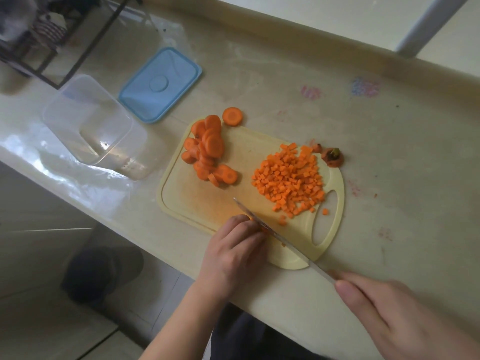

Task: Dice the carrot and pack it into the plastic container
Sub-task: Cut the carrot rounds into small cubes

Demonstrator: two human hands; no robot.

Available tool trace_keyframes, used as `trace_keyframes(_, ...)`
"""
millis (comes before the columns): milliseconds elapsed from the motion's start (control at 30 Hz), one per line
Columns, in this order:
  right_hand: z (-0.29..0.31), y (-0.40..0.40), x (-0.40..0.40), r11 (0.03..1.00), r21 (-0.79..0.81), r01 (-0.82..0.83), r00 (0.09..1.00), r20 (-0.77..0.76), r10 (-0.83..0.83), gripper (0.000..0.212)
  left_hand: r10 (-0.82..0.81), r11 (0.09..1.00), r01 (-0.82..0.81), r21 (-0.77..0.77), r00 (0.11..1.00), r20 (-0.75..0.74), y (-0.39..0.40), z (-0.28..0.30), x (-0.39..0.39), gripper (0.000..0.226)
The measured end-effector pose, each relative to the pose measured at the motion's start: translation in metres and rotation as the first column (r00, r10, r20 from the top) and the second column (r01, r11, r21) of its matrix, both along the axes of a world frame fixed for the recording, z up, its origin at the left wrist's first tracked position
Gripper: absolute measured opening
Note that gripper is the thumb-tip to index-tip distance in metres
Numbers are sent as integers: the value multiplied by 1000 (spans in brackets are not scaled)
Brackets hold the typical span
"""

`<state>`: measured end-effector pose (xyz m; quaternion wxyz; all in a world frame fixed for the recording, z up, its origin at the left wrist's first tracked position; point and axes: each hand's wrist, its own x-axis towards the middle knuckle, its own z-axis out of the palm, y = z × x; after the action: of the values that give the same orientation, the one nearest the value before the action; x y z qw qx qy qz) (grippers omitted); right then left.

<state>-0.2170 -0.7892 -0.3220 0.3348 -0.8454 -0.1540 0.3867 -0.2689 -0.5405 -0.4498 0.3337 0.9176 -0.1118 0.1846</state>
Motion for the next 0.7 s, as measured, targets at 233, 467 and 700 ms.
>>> trace_keyframes(233,-17,12,-3,998,-9,-56,992,114,57,56,26,999,-26,-19,1000,-2,-1,2,1,10)
trace_keyframes(467,-9,8,9,998,61,15,997,70,-19,49,39,999,-40,22,999,30,0,1,-3,8)
trace_keyframes(700,6,9,2,999,29,13,1000,-11,-13,37,41,999,-41,-8,998,54,0,0,-13,7)
